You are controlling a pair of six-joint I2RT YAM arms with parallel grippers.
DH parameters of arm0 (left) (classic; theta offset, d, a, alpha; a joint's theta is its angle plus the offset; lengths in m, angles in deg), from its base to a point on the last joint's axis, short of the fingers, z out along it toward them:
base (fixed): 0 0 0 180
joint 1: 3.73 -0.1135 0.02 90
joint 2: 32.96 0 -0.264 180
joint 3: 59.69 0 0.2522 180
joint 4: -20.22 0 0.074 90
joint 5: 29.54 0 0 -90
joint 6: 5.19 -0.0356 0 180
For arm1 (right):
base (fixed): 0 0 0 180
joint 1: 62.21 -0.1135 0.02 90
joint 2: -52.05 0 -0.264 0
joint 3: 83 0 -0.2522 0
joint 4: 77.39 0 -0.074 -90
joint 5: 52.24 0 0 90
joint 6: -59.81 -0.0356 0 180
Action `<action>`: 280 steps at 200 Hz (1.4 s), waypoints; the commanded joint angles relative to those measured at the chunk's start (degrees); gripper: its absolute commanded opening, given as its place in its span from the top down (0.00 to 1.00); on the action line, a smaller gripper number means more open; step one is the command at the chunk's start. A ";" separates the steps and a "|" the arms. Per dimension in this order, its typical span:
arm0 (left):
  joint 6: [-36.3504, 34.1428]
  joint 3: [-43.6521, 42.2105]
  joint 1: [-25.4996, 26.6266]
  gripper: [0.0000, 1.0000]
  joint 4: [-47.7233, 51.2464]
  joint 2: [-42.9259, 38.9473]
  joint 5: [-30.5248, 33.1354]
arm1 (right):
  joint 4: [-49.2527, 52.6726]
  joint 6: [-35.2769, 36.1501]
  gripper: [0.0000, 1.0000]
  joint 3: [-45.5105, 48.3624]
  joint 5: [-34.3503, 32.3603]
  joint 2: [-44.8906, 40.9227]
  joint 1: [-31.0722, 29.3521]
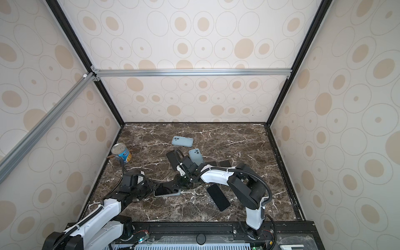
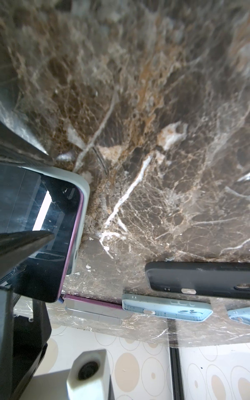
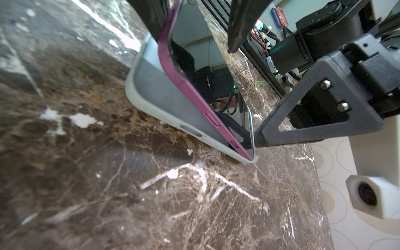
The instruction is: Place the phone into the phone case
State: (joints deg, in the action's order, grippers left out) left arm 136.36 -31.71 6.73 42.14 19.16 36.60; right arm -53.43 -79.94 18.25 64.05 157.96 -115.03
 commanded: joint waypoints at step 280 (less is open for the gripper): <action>4.44 -3.75 4.57 0.85 0.66 -0.24 0.87 | 5.10 3.55 0.79 3.02 -0.95 1.29 -0.79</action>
State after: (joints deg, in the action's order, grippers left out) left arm 139.57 -34.16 10.20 42.47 18.41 39.73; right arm -47.75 -76.73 20.91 61.21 157.87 -115.22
